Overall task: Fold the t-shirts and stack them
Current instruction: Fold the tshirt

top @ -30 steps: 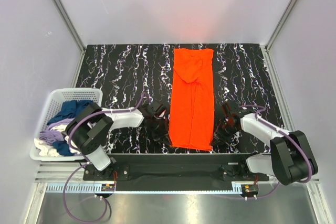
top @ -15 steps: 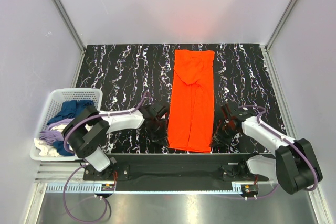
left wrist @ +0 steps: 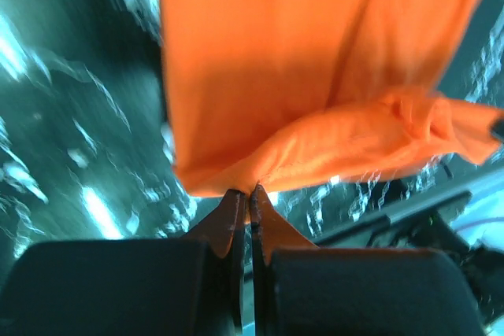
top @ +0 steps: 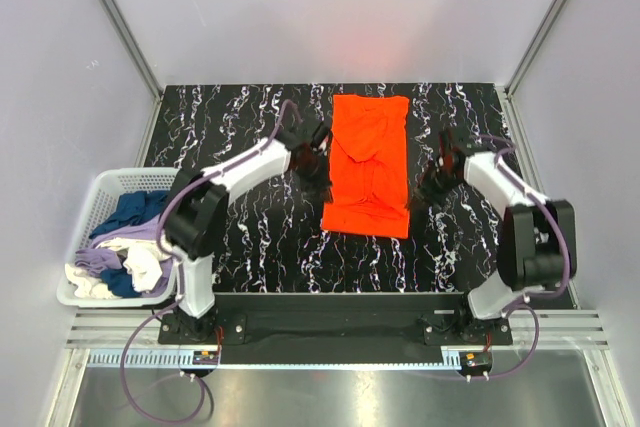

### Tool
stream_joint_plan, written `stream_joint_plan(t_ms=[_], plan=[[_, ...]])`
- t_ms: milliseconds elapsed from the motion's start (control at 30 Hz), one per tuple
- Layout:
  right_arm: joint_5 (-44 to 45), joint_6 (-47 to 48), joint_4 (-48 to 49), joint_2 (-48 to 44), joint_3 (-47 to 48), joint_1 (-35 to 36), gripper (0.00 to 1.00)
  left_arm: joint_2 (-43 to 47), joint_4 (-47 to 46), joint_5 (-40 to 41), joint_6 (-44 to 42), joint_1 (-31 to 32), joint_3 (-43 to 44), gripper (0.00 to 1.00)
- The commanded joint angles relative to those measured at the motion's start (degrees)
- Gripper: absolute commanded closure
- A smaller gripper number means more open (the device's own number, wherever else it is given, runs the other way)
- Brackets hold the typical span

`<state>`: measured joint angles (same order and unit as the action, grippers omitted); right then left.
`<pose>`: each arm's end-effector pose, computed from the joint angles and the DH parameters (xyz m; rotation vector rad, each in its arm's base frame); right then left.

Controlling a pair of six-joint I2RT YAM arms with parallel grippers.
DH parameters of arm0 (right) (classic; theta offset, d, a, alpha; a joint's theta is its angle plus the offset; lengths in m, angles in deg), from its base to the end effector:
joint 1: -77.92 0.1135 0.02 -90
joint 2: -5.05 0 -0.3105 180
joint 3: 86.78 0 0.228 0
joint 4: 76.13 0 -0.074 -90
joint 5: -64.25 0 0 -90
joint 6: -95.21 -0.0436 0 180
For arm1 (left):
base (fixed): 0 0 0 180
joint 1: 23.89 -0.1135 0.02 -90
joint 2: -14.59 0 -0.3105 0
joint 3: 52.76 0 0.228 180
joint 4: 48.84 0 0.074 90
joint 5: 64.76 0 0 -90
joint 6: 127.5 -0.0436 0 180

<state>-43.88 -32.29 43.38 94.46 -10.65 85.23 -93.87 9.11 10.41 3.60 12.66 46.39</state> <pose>0.2670 0.0479 0.2608 0.7017 2.8584 0.5940 0.3052 -0.2402 0.2640 -0.0396 2.9207 -0.6642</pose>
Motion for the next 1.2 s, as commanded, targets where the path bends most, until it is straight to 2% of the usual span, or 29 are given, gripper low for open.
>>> stream_joint_plan(t_ms=[0,67,300,667,800,867,967,1033,1067,1100,1167], plan=[[-1.6,4.7,-1.3,6.3,9.0,-0.9,1.0,-5.6,5.8,-0.4,-5.6,-2.9,10.3,1.0],[-2.3,5.5,-1.5,9.7,12.5,-1.1,1.0,-9.6,7.0,-2.0,-6.2,-4.6,15.5,1.0],[-2.9,6.6,-4.8,22.0,26.5,-2.2,1.0,-17.2,5.1,-7.8,-5.0,-8.7,23.9,1.0],[-4.1,6.9,-5.9,27.7,33.0,-4.1,1.0,-25.1,3.6,-11.8,-2.9,-10.4,34.4,1.0],[-5.2,8.0,-5.1,30.6,33.9,-4.1,1.0,-25.3,2.5,-12.1,-2.1,-11.4,33.0,0.99],[-5.8,8.3,-4.4,31.3,34.0,-4.1,1.0,-25.8,1.8,-12.5,-1.9,-11.9,32.8,0.93],[-5.4,7.7,-3.5,31.5,34.0,-4.5,1.0,-27.1,1.4,-13.5,-1.8,-12.4,33.1,0.92],[-5.7,7.9,-2.9,32.1,34.4,-4.9,1.0,-28.0,0.9,-13.5,-1.6,-12.7,33.5,0.87],[-5.9,8.3,-2.8,33.1,34.8,-5.3,1.0,-28.2,0.7,-13.5,-1.6,-13.0,33.6,0.83],[-5.9,8.8,-3.2,33.9,36.6,-5.4,0.98,-28.6,0.4,-13.4,-1.5,-13.2,33.8,0.71],[-5.3,10.4,-4.1,36.6,41.0,-6.3,0.89,-29.3,0.6,-13.2,-1.9,-13.8,35.1,0.64]])
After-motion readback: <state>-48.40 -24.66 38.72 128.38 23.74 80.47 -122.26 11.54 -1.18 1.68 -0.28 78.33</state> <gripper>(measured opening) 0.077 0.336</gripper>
